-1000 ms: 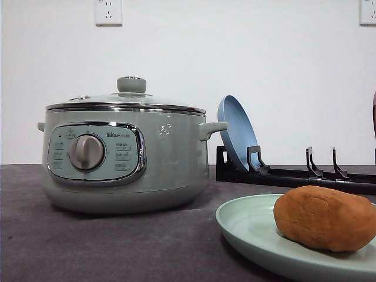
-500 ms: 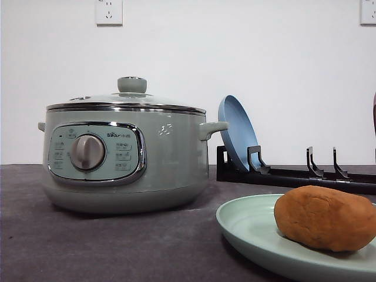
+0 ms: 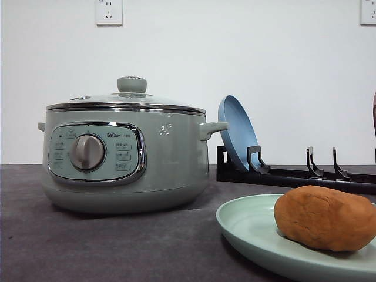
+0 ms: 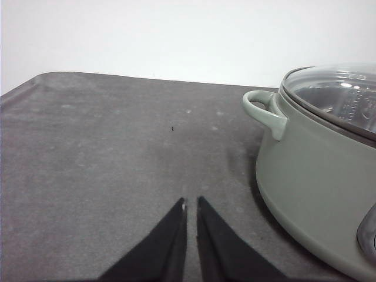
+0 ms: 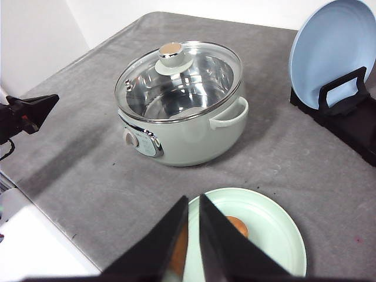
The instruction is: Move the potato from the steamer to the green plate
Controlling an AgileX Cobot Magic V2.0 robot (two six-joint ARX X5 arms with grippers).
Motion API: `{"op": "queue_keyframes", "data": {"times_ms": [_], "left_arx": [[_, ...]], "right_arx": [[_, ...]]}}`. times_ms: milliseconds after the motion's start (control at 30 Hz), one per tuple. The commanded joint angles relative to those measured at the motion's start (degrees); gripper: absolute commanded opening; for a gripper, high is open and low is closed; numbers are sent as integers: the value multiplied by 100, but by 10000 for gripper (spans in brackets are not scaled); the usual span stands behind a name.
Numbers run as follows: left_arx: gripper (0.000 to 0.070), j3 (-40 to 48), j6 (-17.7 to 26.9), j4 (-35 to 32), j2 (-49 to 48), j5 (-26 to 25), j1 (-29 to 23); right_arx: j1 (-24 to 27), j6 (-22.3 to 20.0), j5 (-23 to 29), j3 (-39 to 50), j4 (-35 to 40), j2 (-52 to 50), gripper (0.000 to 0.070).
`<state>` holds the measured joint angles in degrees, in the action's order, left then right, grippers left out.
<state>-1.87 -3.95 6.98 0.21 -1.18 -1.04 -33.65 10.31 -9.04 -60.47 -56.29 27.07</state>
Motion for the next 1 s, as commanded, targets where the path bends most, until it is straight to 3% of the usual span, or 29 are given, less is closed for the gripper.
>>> {"op": "queue_keyframes", "data": {"times_ms": [0, 267, 400, 567, 667, 767, 967], "left_arx": [[25, 120, 42, -66, -2, 36, 0], [25, 120, 42, -66, -2, 36, 0], [25, 120, 42, -66, -2, 36, 0], [25, 120, 42, -63, -2, 36, 0], [25, 120, 42, -63, -2, 36, 0], [25, 120, 42, -63, -2, 36, 0], [25, 120, 42, -63, -2, 36, 0]], "right_arx": [[-33, -44, 4, -74, 57, 15, 21], [254, -69, 15, 66, 302, 8, 21], [981, -321, 19, 629, 1487, -130, 21], [1879, -425, -95, 1903, 3889, -387, 21], [2217, -641, -384, 2705, 4955, -624, 20], [2471, -783, -388, 3400, 5372, -885, 20], [2846, -789, 244, 4541, 5414, -1471, 20]]}}
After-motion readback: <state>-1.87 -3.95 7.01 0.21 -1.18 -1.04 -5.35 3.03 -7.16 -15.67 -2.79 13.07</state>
